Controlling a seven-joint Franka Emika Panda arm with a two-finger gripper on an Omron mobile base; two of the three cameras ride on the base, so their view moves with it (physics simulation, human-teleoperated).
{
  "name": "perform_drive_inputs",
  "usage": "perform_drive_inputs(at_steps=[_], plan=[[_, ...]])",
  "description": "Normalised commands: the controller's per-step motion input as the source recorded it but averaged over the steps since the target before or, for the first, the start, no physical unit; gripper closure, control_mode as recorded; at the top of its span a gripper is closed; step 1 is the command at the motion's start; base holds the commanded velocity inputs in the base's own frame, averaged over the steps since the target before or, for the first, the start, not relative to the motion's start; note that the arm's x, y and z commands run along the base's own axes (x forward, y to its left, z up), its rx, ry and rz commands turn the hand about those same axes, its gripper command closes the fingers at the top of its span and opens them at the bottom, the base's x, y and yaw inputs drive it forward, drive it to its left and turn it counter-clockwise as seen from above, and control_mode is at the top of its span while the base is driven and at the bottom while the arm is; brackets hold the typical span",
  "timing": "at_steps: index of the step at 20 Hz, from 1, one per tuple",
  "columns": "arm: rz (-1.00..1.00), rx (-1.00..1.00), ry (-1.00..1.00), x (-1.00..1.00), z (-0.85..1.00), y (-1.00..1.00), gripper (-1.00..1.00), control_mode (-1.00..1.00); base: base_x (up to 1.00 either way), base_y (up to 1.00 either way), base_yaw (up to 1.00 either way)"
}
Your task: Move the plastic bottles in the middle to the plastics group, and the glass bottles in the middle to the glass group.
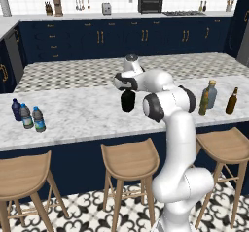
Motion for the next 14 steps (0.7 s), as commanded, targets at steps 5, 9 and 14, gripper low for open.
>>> perform_drive_inputs(at_steps=[5,9,14], plan=[[-0.05,0.0,0.0,-0.28,0.2,-0.21,1.0,-1.0,0.0,0.0,0.0],[-0.14,0.01,0.0,-0.75,0.41,-0.51,1.0,-1.0,0.0,0.0,0.0],[-0.16,0.04,0.0,-0.89,0.16,-0.63,1.0,-1.0,0.0,0.0,0.0]])
